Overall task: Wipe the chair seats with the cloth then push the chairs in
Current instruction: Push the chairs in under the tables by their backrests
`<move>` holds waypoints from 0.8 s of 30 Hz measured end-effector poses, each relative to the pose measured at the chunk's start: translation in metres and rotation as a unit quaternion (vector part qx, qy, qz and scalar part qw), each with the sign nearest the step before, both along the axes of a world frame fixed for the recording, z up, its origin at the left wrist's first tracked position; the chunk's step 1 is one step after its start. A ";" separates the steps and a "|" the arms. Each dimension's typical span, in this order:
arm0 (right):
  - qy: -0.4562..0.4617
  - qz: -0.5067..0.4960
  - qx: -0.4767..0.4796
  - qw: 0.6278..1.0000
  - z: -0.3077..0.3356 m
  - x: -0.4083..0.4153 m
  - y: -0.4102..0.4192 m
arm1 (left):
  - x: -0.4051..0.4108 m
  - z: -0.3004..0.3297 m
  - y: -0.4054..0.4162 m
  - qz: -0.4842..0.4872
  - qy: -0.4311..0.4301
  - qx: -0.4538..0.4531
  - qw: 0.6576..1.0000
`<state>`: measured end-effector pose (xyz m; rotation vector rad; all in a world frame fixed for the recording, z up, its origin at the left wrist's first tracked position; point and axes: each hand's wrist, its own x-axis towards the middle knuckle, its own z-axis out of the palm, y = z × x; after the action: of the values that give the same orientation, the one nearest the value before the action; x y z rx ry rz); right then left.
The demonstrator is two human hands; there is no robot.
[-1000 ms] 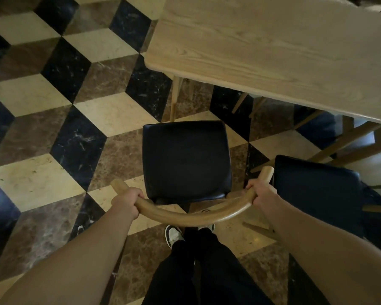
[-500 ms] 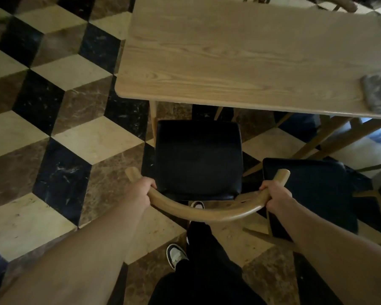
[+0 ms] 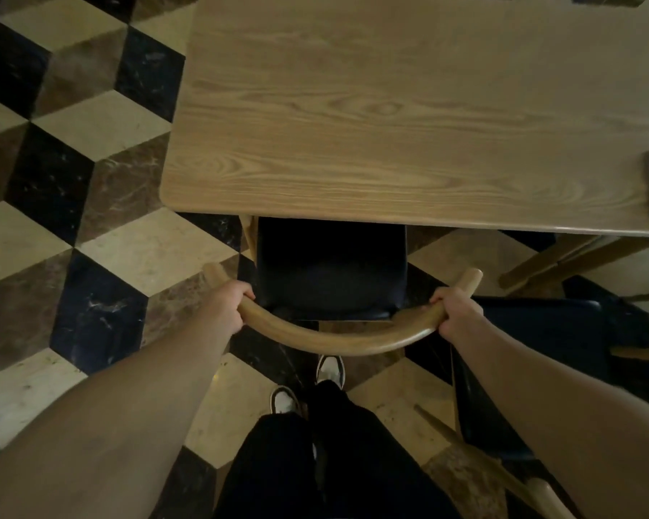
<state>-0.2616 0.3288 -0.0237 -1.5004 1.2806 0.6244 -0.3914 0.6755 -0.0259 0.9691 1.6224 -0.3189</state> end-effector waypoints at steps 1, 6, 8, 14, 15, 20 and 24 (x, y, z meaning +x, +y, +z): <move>-0.005 -0.001 -0.001 1.000 -0.003 0.010 0.006 | 0.011 -0.003 0.006 -0.005 0.001 0.000 1.000; 0.007 -0.007 0.008 1.000 -0.007 0.039 0.037 | 0.043 -0.006 0.035 -0.006 0.003 0.012 1.000; 0.017 -0.002 0.005 1.000 -0.006 0.039 0.046 | 0.052 -0.007 0.047 0.000 0.013 0.012 1.000; 0.029 -0.019 0.000 0.999 -0.006 0.038 0.055 | 0.053 -0.005 0.053 0.006 0.013 -0.013 1.000; 0.023 -0.020 -0.002 1.000 -0.006 0.039 0.056 | 0.053 -0.006 0.054 0.007 0.008 -0.016 1.000; 0.016 -0.022 -0.018 0.999 -0.003 0.033 0.062 | 0.051 -0.010 0.061 0.009 0.013 -0.020 1.000; 0.020 -0.016 -0.003 1.000 0.000 0.028 0.063 | 0.048 -0.009 0.064 0.011 0.004 -0.023 1.000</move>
<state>-0.2338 0.3917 -0.0240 -1.4753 1.3353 0.6323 -0.3434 0.7397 -0.0353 0.9152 1.6245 -0.3440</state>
